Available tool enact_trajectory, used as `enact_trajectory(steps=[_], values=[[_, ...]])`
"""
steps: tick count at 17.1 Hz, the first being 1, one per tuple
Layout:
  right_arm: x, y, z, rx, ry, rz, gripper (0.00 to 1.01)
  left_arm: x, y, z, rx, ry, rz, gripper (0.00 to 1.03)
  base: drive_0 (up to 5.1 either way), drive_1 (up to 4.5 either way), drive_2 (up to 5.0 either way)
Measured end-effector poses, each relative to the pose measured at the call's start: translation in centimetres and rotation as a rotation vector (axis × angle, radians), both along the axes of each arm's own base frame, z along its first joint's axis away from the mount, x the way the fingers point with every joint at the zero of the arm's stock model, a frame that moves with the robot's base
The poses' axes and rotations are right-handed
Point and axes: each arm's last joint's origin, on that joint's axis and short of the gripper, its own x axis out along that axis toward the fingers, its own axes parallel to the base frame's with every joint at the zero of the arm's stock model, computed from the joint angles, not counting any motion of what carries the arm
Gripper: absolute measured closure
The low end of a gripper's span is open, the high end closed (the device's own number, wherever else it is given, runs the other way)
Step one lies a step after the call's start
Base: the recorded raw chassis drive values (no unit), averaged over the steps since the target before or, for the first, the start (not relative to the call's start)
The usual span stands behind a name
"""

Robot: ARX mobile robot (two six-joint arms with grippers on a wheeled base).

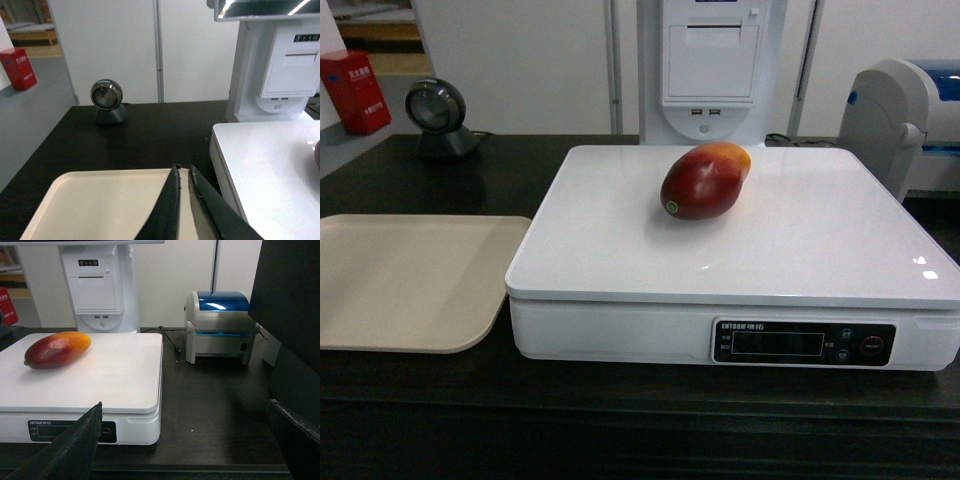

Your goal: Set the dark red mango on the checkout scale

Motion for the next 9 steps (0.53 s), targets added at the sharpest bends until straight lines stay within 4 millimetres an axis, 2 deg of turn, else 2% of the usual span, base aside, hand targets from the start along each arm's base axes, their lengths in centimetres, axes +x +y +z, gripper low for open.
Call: enact_trajectory(steps=[1,3,9], values=[[0.0,0.0,0.0,0.0,0.0,0.0,0.03,-0.9,0.4,-0.1,-0.009,-0.028,0.007,1.01,0.0,0.0,0.0],[0.0,0.0,0.0,0.0,0.0,0.0,0.03,-2.0,0.9,-0.9,-0.007,-0.026,0.014,1.01,0.0,0.0,0.0],[0.0,0.0,0.0,0.0,0.0,0.0,0.03,-3.0,1.2,-2.2,-0.004,0.004,0.008,1.01,0.0,0.0,0.0]])
